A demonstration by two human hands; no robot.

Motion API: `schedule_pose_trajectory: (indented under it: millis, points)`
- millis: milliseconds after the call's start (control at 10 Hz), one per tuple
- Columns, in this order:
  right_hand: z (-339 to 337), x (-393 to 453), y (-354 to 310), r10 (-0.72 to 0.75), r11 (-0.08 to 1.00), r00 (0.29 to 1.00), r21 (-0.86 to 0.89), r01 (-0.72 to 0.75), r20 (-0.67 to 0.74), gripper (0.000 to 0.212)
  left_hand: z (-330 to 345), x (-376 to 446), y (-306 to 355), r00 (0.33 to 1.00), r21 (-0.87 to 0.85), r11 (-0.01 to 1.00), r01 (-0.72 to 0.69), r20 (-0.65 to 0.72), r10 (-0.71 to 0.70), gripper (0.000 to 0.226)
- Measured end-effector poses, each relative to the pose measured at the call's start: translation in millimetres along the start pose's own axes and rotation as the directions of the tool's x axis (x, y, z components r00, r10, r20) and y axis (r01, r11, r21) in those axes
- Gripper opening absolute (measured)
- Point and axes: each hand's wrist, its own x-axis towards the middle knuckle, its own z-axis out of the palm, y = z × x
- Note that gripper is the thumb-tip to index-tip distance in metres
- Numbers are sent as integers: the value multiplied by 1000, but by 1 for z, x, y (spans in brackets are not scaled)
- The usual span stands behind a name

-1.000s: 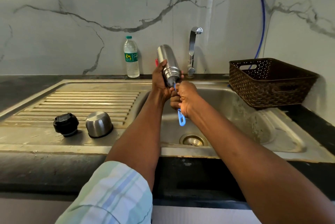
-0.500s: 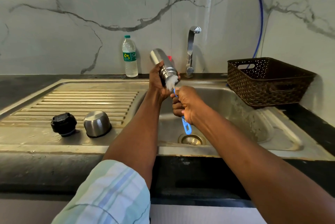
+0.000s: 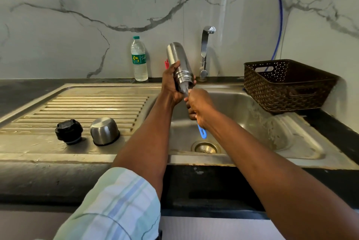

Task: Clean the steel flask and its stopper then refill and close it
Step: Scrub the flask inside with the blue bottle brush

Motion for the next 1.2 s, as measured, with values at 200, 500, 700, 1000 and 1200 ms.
schedule_pose_trajectory:
  millis: [200,500,700,1000,1200]
  points:
    - [-3,7,-1,-1,1000,1000,-25,1,-13,26,-7,-1,-4,999,-36,998,45,-19,-46,50]
    - [-17,1,-4,24,992,994,123,-37,107,29,-2,-3,-3,1000,-63,998,26,0,-26,55]
    - [-20,2,-1,52,915,932,356,-189,360,36,2,-3,1,994,-59,998,32,105,-25,44]
    - [-12,-6,9,-23,918,983,-386,92,180,28,-18,-3,11,999,-153,987,51,-9,-53,57]
    - [-9,-6,19,-289,643,952,-717,268,97,29,-3,-2,5,996,33,996,85,-7,-85,31]
